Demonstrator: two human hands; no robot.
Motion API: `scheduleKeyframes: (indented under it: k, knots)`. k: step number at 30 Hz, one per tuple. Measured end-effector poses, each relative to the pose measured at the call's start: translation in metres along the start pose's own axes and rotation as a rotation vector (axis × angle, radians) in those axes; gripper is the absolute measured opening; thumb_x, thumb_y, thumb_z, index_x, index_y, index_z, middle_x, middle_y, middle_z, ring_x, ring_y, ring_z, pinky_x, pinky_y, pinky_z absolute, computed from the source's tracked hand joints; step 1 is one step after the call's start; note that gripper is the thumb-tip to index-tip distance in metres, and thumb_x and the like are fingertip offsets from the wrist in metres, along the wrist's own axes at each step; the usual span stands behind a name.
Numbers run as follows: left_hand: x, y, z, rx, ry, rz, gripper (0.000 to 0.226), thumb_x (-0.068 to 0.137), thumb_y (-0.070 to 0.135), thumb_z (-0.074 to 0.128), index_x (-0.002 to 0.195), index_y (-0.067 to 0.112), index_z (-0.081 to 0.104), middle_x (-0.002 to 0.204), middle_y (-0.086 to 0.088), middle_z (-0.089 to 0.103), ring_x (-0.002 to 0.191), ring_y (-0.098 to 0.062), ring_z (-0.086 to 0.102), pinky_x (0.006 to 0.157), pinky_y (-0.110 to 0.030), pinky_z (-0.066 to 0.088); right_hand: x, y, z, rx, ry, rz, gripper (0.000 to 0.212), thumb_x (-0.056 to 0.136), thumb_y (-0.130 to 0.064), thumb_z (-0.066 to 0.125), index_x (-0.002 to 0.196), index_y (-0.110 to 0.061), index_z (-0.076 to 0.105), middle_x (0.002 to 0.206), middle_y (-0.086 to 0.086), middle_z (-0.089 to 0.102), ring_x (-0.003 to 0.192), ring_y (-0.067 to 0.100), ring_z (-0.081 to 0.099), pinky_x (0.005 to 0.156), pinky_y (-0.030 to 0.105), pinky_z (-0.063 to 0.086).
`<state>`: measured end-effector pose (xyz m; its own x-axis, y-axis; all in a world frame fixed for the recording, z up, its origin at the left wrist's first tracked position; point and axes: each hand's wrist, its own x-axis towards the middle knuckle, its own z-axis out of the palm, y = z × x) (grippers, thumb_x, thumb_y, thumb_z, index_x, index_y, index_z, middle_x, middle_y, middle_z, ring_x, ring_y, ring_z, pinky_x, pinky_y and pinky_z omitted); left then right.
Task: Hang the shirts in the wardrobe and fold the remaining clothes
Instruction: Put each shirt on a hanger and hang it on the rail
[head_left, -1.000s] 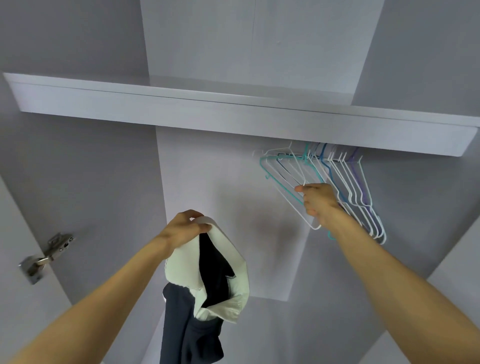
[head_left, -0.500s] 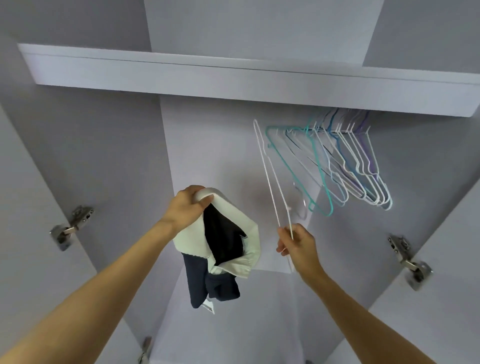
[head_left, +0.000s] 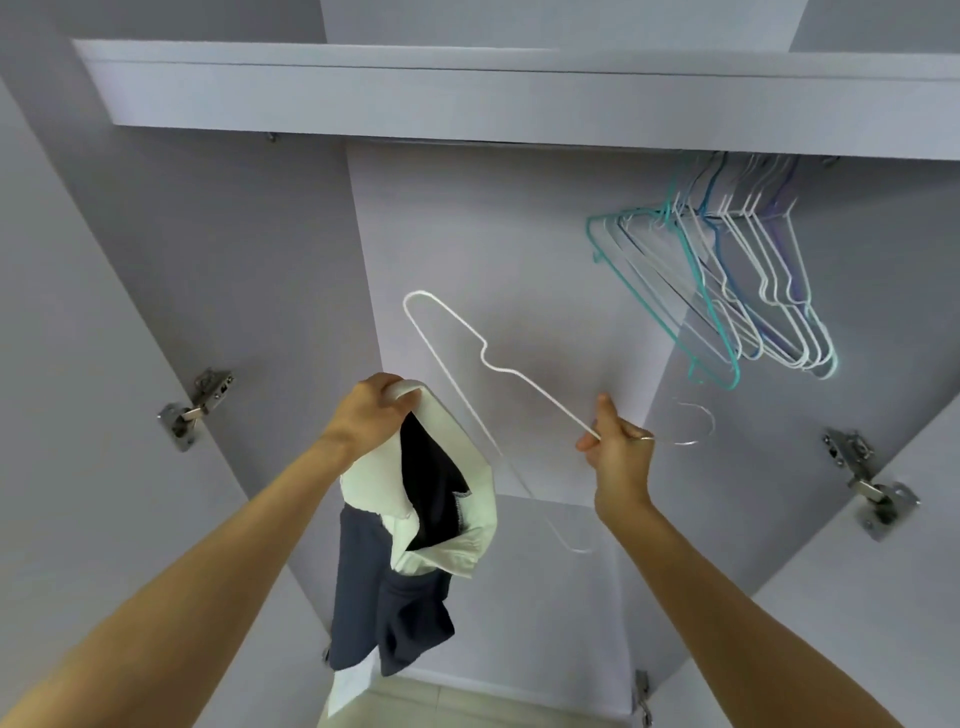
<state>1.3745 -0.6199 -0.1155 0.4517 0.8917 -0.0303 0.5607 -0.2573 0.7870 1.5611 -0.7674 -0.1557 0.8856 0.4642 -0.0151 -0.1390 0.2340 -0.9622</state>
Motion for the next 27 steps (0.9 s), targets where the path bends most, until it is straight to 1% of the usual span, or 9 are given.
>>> scheduleKeyframes:
  k: [3, 7, 10, 13, 15, 17, 20, 24, 27]
  knots:
    - [-0.009, -0.003, -0.004, 0.008, -0.02, 0.033, 0.031, 0.094, 0.026, 0.052, 0.122, 0.015, 0.054, 0.102, 0.004, 0.055, 0.095, -0.015, 0.05, 0.081, -0.024, 0.036, -0.002, -0.014, 0.012, 0.27, -0.127, 0.145, 0.062, 0.093, -0.02, 0.054, 0.036, -0.022, 0.029, 0.034, -0.007, 0.023, 0.031, 0.009, 0.02, 0.039, 0.021, 0.015]
    - [-0.024, 0.01, -0.015, -0.045, -0.075, 0.123, 0.029, 0.094, 0.025, 0.053, 0.122, 0.017, 0.055, 0.107, 0.006, 0.057, 0.099, -0.011, 0.052, 0.081, -0.018, 0.037, -0.006, -0.027, 0.041, 0.486, -0.236, 0.22, 0.057, 0.094, -0.015, 0.047, 0.039, -0.021, 0.032, 0.033, -0.005, 0.02, 0.03, 0.009, 0.017, 0.035, 0.02, 0.017]
    - [-0.039, 0.028, -0.032, -0.122, -0.094, 0.216, 0.024, 0.095, 0.021, 0.053, 0.118, 0.018, 0.058, 0.106, 0.005, 0.062, 0.099, -0.01, 0.057, 0.079, -0.012, 0.045, -0.01, -0.02, 0.066, 0.382, -0.189, 0.189, 0.051, 0.092, -0.013, 0.052, 0.048, -0.019, 0.027, 0.036, -0.007, 0.022, 0.032, 0.008, 0.018, 0.037, 0.02, 0.016]
    - [-0.052, 0.039, -0.054, -0.187, -0.098, 0.286, 0.019, 0.095, 0.015, 0.051, 0.112, 0.017, 0.06, 0.11, -0.001, 0.064, 0.102, -0.012, 0.059, 0.089, -0.021, 0.047, -0.011, 0.001, 0.075, 0.183, -0.189, 0.088, 0.049, 0.092, -0.012, 0.055, 0.053, -0.018, 0.026, 0.038, -0.011, 0.022, 0.035, 0.005, 0.021, 0.04, 0.018, 0.021]
    - [-0.056, 0.039, -0.069, -0.261, -0.097, 0.27, 0.022, 0.094, 0.013, 0.052, 0.113, 0.009, 0.061, 0.112, -0.007, 0.065, 0.104, -0.017, 0.061, 0.09, -0.028, 0.05, -0.009, 0.015, 0.073, 0.015, -0.208, 0.021, 0.047, 0.092, -0.015, 0.055, 0.052, -0.014, 0.029, 0.04, -0.011, 0.026, 0.039, 0.004, 0.028, 0.046, 0.018, 0.029]
    - [-0.057, 0.034, -0.081, -0.307, -0.08, 0.23, 0.025, 0.092, 0.008, 0.055, 0.115, 0.011, 0.062, 0.11, -0.005, 0.066, 0.098, -0.014, 0.064, 0.083, -0.023, 0.053, -0.005, 0.024, 0.069, -0.122, -0.233, -0.048, 0.046, 0.093, -0.019, 0.054, 0.053, -0.011, 0.032, 0.046, -0.002, 0.031, 0.049, 0.01, 0.035, 0.049, 0.016, 0.034]
    - [-0.054, 0.018, -0.089, -0.02, -0.03, 0.194, 0.035, 0.087, 0.0, 0.057, 0.117, 0.018, 0.059, 0.109, 0.005, 0.063, 0.099, -0.01, 0.06, 0.08, -0.011, 0.047, 0.004, 0.021, 0.067, -0.2, -0.223, -0.126, 0.044, 0.094, -0.023, 0.051, 0.057, -0.01, 0.032, 0.057, 0.007, 0.03, 0.056, 0.016, 0.031, 0.049, 0.019, 0.031]
    - [-0.047, 0.0, -0.081, 0.333, 0.006, 0.03, 0.056, 0.079, -0.001, 0.057, 0.13, 0.021, 0.048, 0.113, -0.001, 0.056, 0.108, -0.021, 0.053, 0.085, -0.022, 0.041, 0.016, 0.009, 0.073, -0.154, -0.085, -0.139, 0.044, 0.098, -0.025, 0.043, 0.058, -0.013, 0.031, 0.054, 0.002, 0.032, 0.048, 0.009, 0.035, 0.045, 0.015, 0.032]
    - [-0.041, -0.001, -0.075, 0.457, 0.158, 0.088, 0.048, 0.084, 0.002, 0.05, 0.13, 0.016, 0.048, 0.118, -0.01, 0.048, 0.107, -0.029, 0.053, 0.086, -0.024, 0.038, 0.018, 0.011, 0.074, -0.128, -0.033, -0.112, 0.039, 0.099, -0.025, 0.04, 0.062, -0.015, 0.032, 0.057, 0.002, 0.034, 0.052, 0.012, 0.036, 0.053, 0.017, 0.037]
